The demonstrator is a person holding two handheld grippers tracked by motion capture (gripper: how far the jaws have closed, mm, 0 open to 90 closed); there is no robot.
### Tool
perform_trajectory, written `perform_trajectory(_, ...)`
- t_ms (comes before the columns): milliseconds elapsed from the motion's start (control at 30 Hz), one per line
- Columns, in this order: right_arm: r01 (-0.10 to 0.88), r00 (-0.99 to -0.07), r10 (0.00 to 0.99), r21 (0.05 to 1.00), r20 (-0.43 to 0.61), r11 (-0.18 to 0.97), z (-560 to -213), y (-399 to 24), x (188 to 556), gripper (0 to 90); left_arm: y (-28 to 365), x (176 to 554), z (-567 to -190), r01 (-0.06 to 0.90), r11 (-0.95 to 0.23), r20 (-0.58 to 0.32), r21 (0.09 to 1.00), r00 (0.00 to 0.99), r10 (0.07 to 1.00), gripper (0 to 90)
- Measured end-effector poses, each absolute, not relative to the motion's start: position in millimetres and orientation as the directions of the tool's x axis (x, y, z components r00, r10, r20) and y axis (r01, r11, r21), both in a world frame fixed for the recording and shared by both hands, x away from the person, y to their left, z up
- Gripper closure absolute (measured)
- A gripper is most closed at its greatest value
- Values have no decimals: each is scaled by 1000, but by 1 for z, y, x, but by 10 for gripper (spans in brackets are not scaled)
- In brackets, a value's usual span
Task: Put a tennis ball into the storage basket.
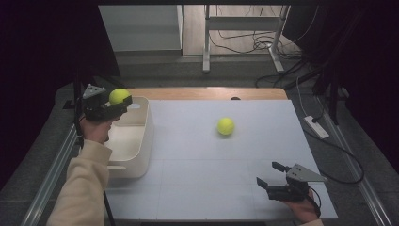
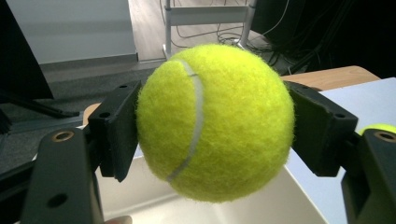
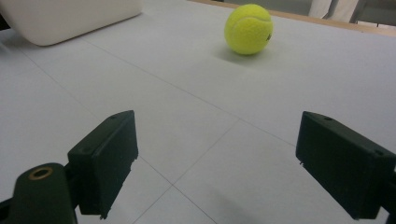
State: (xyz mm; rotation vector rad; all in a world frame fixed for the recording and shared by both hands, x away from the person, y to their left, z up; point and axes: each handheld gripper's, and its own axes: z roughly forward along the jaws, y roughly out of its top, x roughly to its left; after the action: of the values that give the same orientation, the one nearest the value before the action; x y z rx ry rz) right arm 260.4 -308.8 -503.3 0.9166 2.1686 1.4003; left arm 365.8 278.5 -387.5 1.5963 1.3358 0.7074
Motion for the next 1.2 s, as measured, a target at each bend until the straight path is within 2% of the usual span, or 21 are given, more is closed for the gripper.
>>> perform_trajectory(1200,309,-707,707,907,18,286,-504,-309,260,130,291,385,-405,595,-24,-118,803,198,973,260)
